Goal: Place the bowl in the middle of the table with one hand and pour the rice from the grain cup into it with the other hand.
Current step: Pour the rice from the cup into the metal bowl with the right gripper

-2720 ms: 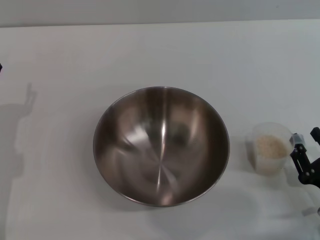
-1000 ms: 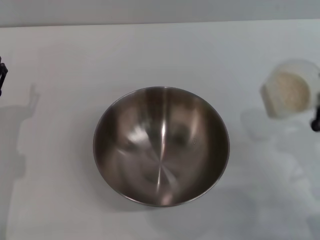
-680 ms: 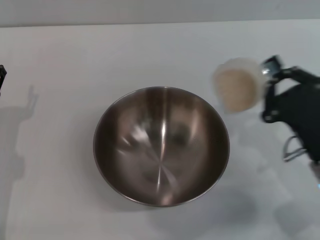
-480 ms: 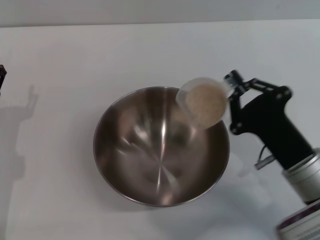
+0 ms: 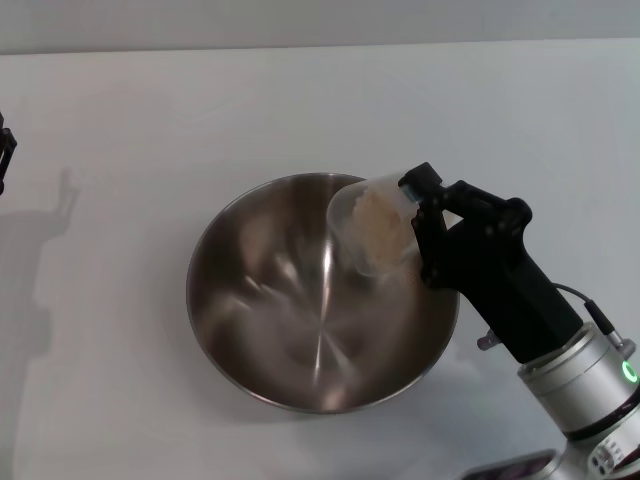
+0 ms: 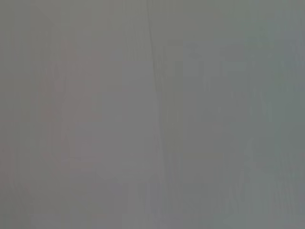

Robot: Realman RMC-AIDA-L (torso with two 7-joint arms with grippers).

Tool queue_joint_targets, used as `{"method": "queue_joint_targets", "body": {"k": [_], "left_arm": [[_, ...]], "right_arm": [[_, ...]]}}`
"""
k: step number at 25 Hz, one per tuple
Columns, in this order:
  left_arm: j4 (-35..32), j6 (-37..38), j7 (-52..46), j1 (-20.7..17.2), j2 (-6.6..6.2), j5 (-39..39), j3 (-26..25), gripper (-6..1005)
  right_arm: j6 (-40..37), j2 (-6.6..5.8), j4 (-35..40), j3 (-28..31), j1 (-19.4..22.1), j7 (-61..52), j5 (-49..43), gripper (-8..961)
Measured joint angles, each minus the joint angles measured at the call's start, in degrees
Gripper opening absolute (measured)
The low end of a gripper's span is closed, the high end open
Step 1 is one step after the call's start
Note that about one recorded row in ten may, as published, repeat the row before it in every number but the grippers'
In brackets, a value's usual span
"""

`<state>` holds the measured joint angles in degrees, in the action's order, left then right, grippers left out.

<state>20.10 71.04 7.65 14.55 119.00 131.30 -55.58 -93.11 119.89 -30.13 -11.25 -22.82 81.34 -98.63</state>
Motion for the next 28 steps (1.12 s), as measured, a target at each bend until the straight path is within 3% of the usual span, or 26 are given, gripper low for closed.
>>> {"method": "queue_joint_targets", "body": {"k": [9, 17, 28], "left_arm": [[0.04, -0.05, 0.00, 0.05, 0.08, 0.00, 0.42, 847], [0.22, -0.12, 0.00, 0.04, 0.09, 0.01, 0.65, 847], [0.12, -0.12, 0.00, 0.03, 0.09, 0.01, 0.74, 847]], "right_arm": [[-0.52, 0.00, -1.05, 0.06, 0.35, 13.21, -3.70, 4], [2.78, 0.00, -2.08, 0.68, 0.13, 32.89, -3.91, 5], [3.16, -0.01, -4.02, 0.95, -0.30, 42.70, -5.81, 5]]}}
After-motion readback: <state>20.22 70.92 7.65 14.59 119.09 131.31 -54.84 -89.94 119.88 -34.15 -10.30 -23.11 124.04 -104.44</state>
